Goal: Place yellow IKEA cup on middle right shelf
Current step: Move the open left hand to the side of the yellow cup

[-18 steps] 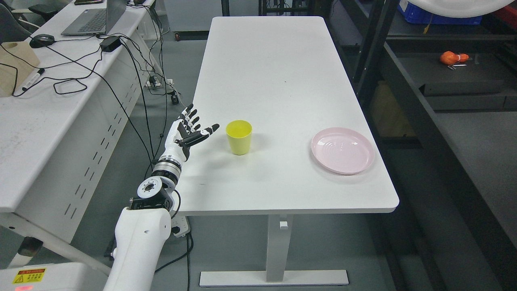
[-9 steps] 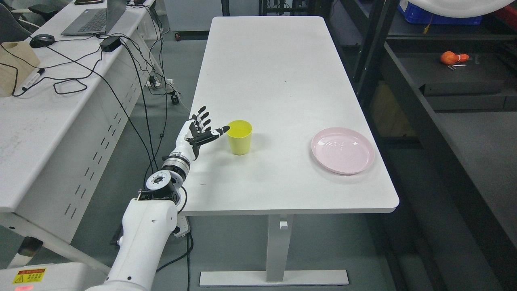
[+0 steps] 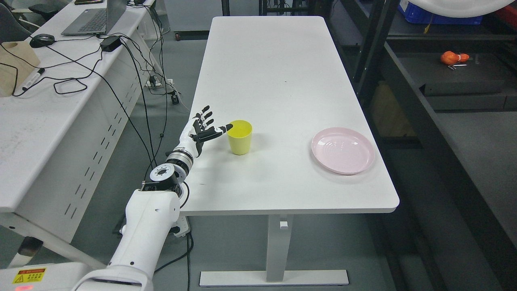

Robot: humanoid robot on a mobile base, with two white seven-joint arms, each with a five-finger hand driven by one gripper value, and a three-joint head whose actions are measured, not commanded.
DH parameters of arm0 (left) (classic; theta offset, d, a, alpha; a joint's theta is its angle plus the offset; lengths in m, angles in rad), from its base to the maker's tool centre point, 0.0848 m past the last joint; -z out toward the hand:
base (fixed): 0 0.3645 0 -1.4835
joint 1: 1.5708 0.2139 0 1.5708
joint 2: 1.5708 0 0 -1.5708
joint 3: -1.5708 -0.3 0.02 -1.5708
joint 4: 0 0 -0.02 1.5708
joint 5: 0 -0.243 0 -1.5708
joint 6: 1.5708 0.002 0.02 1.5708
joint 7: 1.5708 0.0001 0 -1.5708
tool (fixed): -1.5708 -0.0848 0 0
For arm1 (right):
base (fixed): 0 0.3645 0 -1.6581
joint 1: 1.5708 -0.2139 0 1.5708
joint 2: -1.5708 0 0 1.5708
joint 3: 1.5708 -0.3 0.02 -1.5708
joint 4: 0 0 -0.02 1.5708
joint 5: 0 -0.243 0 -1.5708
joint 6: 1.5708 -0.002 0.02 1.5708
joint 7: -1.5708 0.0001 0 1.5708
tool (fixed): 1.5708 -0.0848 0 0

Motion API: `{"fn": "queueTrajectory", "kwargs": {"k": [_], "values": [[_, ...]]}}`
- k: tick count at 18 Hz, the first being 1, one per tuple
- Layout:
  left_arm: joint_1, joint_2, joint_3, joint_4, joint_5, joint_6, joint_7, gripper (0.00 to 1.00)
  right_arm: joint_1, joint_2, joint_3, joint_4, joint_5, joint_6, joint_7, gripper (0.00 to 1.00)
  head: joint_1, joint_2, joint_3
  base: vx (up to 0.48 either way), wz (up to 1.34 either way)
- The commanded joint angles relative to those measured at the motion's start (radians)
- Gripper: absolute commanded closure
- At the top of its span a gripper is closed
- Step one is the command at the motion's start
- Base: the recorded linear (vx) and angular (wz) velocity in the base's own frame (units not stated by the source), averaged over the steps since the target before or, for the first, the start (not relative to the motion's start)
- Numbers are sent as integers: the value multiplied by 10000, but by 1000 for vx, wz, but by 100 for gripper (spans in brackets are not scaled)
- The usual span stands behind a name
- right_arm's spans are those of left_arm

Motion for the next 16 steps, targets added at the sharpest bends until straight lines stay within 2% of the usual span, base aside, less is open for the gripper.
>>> {"fn": "queueTrajectory", "kwargs": {"k": [1, 4, 13, 16], "values": [[-156, 173, -1140, 782, 71, 5, -20, 1, 138, -175, 169, 0, -245, 5, -7, 1, 0, 0, 0, 0, 0], [-186, 173, -1387, 721, 56, 5, -479, 1, 138, -175, 169, 0, -245, 5, -7, 1, 0, 0, 0, 0, 0], [-355, 173, -1403, 735, 117, -10, -511, 1, 123, -175, 169, 0, -245, 5, -7, 1, 0, 0, 0, 3, 0], [-432, 173, -1403, 843, 102, 20, -511, 5, 138, -175, 169, 0, -245, 5, -7, 1, 0, 0, 0, 0, 0]]}}
